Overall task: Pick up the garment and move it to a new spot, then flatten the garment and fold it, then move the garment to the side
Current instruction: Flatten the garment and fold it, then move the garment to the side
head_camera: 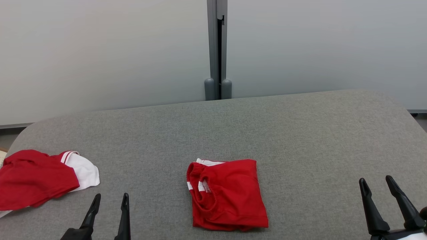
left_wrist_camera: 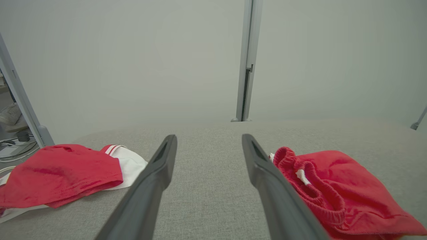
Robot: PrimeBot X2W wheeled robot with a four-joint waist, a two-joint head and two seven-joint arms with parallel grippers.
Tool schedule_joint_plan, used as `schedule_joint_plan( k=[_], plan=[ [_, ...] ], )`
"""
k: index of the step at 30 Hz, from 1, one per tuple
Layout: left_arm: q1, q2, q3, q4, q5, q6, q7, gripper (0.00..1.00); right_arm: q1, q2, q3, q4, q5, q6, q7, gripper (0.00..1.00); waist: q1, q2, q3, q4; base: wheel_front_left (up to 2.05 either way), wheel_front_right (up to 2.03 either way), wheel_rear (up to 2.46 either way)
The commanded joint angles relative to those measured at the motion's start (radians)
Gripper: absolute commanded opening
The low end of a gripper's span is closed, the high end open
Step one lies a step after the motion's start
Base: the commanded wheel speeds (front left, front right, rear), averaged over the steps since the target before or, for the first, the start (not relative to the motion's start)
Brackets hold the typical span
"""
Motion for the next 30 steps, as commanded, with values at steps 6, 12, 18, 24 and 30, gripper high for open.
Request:
schedule_joint_plan(
  k=[6,12,18,24,30],
  plan=[
    [0.027,0.013,0.005,-0.028,-0.007,0.016,0.021,1.0,0.017,0.01,-0.012,-0.017,0.012,0.0,0.02,1.0,0.0,-0.0001,-0.002,0.005,0.0,0.0,0.0],
    [0.025,0.014,0.001,-0.043,-0.008,0.024,0.03,1.0,0.011,0.013,-0.014,-0.016,0.012,0.0,0.02,1.0,0.0,-0.0001,-0.001,0.007,0.0,0.0,0.0],
    [0.018,0.014,-0.006,-0.056,-0.006,0.033,0.039,1.0,0.005,0.016,-0.019,-0.011,0.009,0.0,0.017,1.0,0.0,-0.0001,0.004,0.012,0.0,0.0,0.0],
    [-0.01,0.009,-0.014,-0.074,-0.005,0.033,0.043,1.0,0.003,0.018,-0.032,-0.008,0.009,0.0,0.013,1.0,0.0,-0.0001,0.022,0.036,0.0,0.0,0.0],
    [-0.064,-0.001,-0.043,-0.096,0.011,0.025,0.04,1.0,0.009,0.013,-0.064,0.029,0.01,0.0,0.019,1.0,0.0,-0.0001,0.061,0.132,0.0,0.0,0.0]
  ],
)
